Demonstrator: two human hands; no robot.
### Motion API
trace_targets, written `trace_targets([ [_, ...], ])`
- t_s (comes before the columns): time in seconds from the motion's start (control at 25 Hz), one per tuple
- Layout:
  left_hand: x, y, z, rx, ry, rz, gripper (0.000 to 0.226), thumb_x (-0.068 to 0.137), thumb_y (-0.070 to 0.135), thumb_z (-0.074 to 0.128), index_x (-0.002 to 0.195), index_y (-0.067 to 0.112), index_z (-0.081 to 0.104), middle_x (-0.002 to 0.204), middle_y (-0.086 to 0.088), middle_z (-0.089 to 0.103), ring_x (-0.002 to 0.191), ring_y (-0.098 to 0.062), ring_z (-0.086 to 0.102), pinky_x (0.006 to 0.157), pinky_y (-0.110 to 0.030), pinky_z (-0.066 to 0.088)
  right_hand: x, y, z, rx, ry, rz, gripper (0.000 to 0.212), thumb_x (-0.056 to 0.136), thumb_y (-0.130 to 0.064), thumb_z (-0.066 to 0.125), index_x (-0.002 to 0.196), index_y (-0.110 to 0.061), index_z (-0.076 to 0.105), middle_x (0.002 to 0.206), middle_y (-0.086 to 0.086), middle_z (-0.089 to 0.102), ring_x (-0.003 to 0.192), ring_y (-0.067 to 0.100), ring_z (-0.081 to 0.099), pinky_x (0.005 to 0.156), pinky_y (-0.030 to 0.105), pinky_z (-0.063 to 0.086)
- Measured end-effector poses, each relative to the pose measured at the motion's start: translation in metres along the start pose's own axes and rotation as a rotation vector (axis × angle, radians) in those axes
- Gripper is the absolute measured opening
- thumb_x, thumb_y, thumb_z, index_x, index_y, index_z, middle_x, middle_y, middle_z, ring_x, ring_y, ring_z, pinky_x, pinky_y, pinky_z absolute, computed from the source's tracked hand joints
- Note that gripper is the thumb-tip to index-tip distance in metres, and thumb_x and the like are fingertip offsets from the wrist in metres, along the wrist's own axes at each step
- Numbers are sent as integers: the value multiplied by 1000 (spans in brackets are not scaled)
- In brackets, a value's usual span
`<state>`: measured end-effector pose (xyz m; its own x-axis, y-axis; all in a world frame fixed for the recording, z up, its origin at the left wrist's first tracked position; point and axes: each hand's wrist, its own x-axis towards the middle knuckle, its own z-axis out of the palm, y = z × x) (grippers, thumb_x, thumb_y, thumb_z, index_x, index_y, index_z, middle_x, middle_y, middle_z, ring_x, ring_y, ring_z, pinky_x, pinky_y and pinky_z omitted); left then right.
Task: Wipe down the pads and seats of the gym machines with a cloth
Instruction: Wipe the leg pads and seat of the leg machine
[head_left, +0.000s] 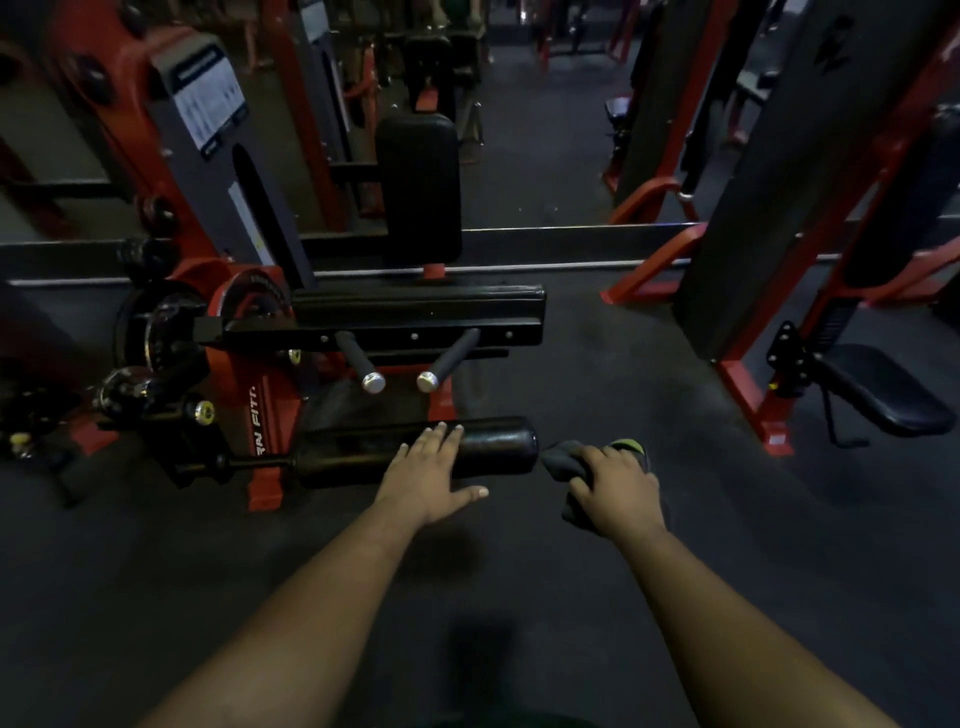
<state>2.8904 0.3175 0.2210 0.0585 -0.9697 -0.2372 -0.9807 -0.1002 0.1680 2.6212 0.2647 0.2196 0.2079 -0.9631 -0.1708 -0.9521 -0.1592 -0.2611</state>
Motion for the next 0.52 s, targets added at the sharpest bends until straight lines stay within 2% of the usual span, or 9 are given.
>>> trace_targets([
  [0.24, 45, 43, -22, -42, 115, -178, 102, 85, 80, 45, 162, 24, 7, 170, -5, 5, 156, -23, 8, 125, -48, 13, 93, 27, -63, 76, 92, -183, 45, 93, -40, 52, 137, -37, 48, 134, -3, 55, 124, 24, 47, 91, 49, 45],
  [0.52, 150, 26, -44, -66, 279, -318, 98, 87, 80, 40, 161, 22, 10, 170, -8, 8, 156, -24, 4, 126, -52, 10, 228, -29, -99, 72, 249, -475, 48, 91, -40, 58, 139, -34, 51, 136, -4, 56, 128, 20, 46, 94, 48, 46],
])
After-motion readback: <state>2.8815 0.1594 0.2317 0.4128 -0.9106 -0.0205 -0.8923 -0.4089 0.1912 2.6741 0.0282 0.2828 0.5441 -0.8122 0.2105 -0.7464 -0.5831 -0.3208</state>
